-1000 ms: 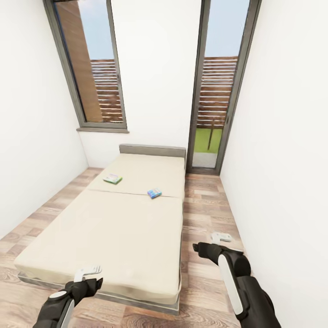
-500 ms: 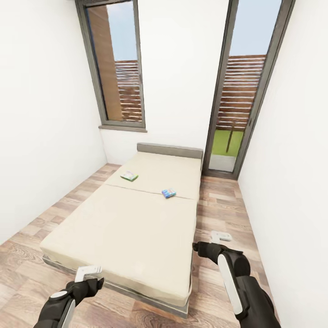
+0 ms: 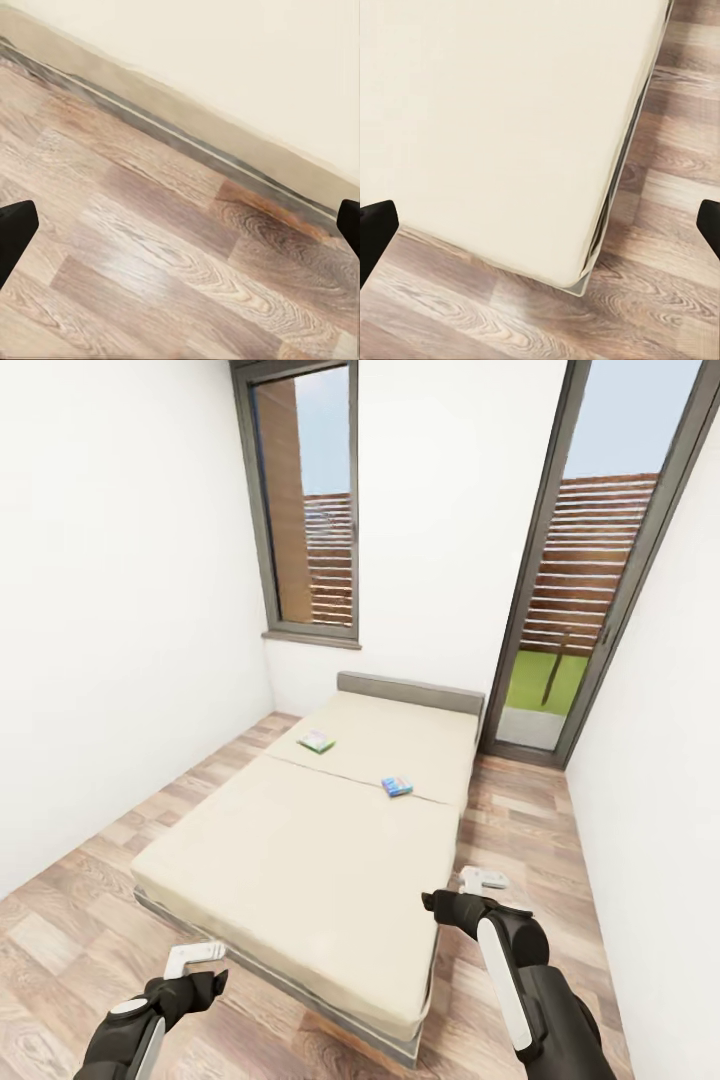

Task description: Put all the toys in the child's room - the three board games (two on the bed and one on the table), the two jigsaw puzzles on the table, and the tennis ball on the table - inside the toy box on the table in the child's room.

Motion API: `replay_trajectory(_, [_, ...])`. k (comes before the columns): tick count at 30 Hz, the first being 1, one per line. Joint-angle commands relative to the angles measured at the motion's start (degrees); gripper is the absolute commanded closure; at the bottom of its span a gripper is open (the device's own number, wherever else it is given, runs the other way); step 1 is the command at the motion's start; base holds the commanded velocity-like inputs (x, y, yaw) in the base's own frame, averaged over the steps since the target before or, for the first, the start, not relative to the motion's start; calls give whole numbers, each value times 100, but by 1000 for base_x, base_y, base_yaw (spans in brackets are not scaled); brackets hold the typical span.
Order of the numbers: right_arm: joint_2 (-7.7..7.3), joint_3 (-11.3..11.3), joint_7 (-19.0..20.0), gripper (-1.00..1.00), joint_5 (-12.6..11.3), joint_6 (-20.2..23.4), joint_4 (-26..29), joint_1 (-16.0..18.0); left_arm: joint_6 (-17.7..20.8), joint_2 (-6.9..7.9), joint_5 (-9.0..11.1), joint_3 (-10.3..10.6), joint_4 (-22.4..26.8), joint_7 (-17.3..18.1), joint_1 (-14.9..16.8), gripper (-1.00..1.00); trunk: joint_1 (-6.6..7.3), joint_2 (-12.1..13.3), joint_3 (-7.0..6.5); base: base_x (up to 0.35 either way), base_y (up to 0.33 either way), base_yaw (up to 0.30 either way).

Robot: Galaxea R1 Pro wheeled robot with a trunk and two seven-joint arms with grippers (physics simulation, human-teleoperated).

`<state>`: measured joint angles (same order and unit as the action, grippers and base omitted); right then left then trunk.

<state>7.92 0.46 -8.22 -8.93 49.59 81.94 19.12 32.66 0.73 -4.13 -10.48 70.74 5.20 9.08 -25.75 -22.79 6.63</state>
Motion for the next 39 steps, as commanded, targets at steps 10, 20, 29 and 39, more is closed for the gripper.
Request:
replay_trajectory(10, [-1, 7, -57, -100, -57, 16, 6, 4, 30, -3, -45, -14, 10, 52, 6, -100, -4, -13, 13, 0, -287, 289])
replay_trajectory(20, [-1, 7, -57, -100, -49, 15, 6, 4, 30, -3, -45, -16, 10, 52, 6, -100, -4, -13, 13, 0, -205, 289])
replay_trajectory(29, [-1, 7, -57, -100, -51, 15, 6, 4, 30, -3, -45, -24, 10, 52, 6, -100, -4, -13, 13, 0, -27, 289])
replay_trajectory(39, [-1, 7, -57, -100, -56, 15, 6, 4, 30, -2, -45, -25, 23, 52, 6, -100, -4, -13, 13, 0, -3, 289])
